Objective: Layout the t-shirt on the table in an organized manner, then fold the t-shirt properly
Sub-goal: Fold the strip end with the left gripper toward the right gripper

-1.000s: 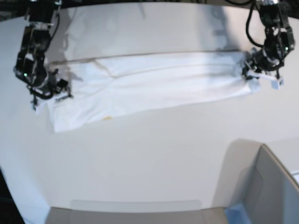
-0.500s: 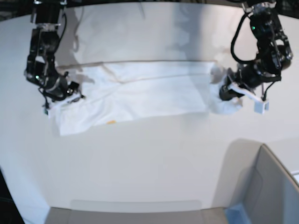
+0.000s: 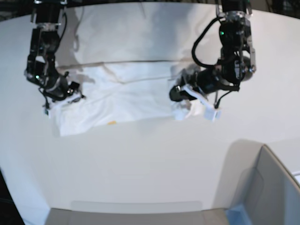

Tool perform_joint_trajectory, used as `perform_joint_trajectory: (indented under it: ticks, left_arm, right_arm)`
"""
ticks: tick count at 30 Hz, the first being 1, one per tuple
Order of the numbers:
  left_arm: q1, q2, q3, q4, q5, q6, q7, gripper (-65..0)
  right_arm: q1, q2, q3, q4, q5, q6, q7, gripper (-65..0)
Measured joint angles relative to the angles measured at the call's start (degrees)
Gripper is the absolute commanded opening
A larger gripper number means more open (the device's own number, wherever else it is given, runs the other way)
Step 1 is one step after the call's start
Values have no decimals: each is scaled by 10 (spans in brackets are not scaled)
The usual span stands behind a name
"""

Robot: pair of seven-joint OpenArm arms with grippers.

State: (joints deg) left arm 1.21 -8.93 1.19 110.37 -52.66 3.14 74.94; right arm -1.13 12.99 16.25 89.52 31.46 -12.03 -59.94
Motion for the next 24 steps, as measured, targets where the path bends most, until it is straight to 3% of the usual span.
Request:
perform_joint_trajectory:
  ticks: [5,10,13,24]
  left_arm:
    - [-16,21,19,-30,2,5,-25,-650]
    - [-36,23,116,-78,58,88,-56,-650]
    - [-43,24,168,-93,76,107,-81,-650]
    - [-46,23,175,-94,83,106,-111,-650]
  right_arm:
    - [-4,0,0,1,1,0,5,-499]
    - [-6,-2,0,2,0,0,5,-499]
    - [-6,-2,0,2,1,0,7,-499]
    - [-7,-2,0,2,1,0,6,-499]
